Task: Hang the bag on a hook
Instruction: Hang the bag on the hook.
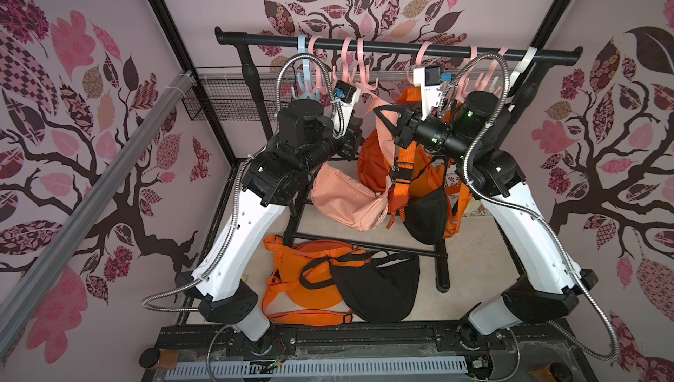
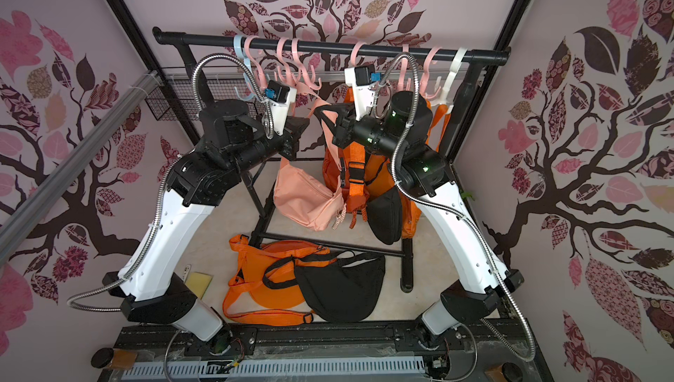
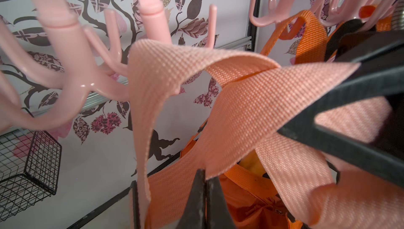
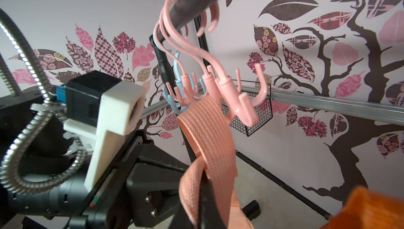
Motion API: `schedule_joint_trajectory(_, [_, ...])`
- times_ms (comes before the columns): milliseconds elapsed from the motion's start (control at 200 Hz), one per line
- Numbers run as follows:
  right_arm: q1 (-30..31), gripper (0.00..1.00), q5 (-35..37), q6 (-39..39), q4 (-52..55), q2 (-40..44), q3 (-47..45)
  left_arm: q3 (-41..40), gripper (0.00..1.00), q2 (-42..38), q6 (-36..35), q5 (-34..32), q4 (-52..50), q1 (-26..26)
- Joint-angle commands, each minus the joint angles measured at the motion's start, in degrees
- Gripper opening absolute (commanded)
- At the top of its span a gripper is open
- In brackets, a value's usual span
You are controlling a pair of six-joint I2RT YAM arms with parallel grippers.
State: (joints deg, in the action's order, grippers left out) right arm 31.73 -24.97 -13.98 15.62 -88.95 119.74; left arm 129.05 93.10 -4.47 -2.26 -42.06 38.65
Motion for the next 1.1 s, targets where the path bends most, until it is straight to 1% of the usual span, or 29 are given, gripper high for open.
schedule_joint_trajectory(0, [-0.2, 0.0, -1.1, -0.1, -0.1, -2.4, 4.5, 2.1, 0.0, 0.3, 0.8, 0.8, 0.2, -0.2])
schedule_joint_trajectory(85, [-0.2, 0.0, -1.6, 0.0, 1.2, -3.5, 4.5, 1.8, 0.0, 0.3, 0.8, 0.3, 0.1, -0.2])
schedule_joint_trajectory(145, [-0.2, 0.0, -1.4, 0.2, 1.6, -3.4, 4.4, 1.0, 0.07, -0.1, 0.8, 0.3, 0.0, -0.2])
schedule_joint_trajectory(205, [-0.2, 0.0, -0.6, 0.2, 0.5, -2.5, 1.7, -0.6, 0.14, -1.0, 1.0, 0.2, 0.5, -0.2])
schedule_joint_trajectory(280, [-0.3, 0.0, 0.3, 0.3, -1.9, -1.0, -2.3, -3.1, 0.17, -2.4, 1.3, 0.4, 1.7, -0.2])
schedule_joint_trajectory(370, [-0.3, 0.0, 0.5, 0.4, -2.3, -0.3, -3.2, -4.6, 0.21, -3.5, 1.5, 0.5, 2.4, -0.2])
schedule_joint_trajectory(500, [-0.3, 0.0, 0.6, 0.8, -0.9, -0.2, -2.9, -5.5, 0.36, -4.8, 2.1, 1.5, 2.1, -0.2])
schedule_joint_trajectory(660, [-0.3, 0.0, 4.6, 1.6, -2.2, 2.0, -8.1, -9.9, 0.55, -8.7, 2.9, 1.9, 4.2, -0.2])
schedule_joint_trajectory(845, [-0.3, 0.0, 4.8, 1.3, -2.3, 2.2, -8.0, -11.3, 0.66, -11.5, 4.1, 3.3, 4.4, -0.2])
schedule_joint_trajectory(945, [-0.3, 0.0, 5.1, 1.9, -1.7, 3.0, -8.4, -14.1, 0.7, -14.2, 4.4, 2.4, 5.5, -0.1])
schedule_joint_trajectory(970, [-0.3, 0.04, 5.2, 1.9, -2.0, 3.5, -9.0, -14.9, 0.7, -15.0, 4.4, 2.1, 6.0, -0.1])
schedule_joint_trajectory(1045, [-0.3, 0.22, 5.1, 1.7, -4.9, 5.5, -12.0, -16.5, 0.71, -16.3, 4.3, 1.1, 6.9, -0.1])
schedule_joint_trajectory(1075, [-0.3, 0.3, 4.9, 1.4, -5.9, 6.2, -13.0, -16.7, 0.71, -16.5, 4.1, 0.8, 6.9, -0.2])
schedule_joint_trajectory(1095, [-0.3, 0.37, 4.8, 1.4, -6.2, 6.6, -13.4, -16.9, 0.71, -16.6, 4.0, 0.6, 6.8, -0.2])
